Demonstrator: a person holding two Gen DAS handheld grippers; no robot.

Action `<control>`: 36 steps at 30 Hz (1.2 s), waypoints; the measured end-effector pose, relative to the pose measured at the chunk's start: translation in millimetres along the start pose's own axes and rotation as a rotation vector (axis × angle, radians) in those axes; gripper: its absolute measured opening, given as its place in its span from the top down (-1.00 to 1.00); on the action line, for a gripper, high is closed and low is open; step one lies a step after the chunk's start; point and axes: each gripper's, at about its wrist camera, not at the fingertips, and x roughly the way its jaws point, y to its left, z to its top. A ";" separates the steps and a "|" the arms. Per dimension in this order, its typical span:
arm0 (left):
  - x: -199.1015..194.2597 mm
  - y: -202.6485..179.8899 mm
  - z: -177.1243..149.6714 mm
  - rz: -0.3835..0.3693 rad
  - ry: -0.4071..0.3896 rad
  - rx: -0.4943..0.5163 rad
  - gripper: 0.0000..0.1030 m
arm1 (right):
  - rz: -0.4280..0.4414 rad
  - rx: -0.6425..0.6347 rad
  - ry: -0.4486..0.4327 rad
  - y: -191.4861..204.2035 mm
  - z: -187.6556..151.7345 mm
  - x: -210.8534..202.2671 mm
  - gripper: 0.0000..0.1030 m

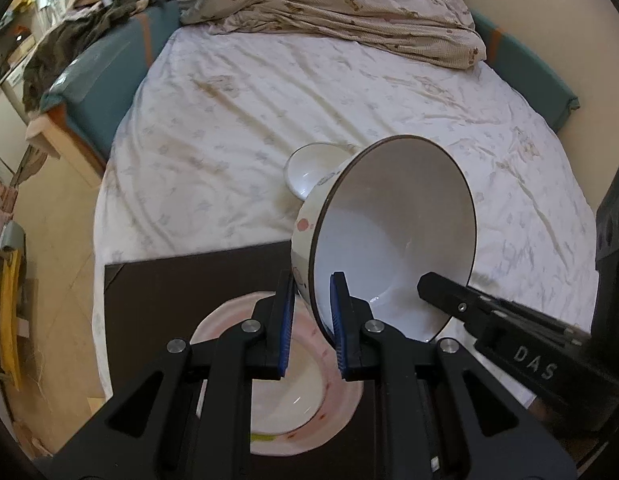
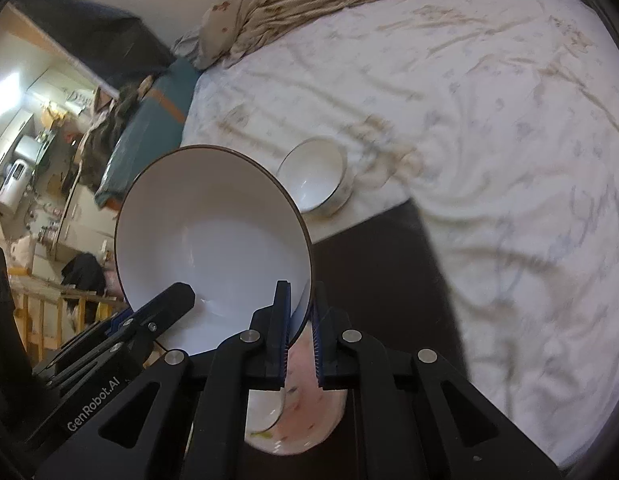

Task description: Organize plates and bowls

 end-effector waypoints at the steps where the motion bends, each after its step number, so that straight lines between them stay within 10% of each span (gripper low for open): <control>1: -1.4 11.0 -6.9 -0.010 0.008 -0.013 0.72 | 0.003 -0.016 0.003 7.9 -6.1 1.0 0.78; 19: -2.7 80.8 -88.1 -0.119 0.090 -0.019 0.71 | 0.002 -0.147 0.079 55.8 -102.9 22.2 0.77; 36: 55.9 111.2 -107.3 -0.192 0.192 -0.114 0.71 | -0.062 -0.123 0.149 52.0 -116.2 67.4 0.74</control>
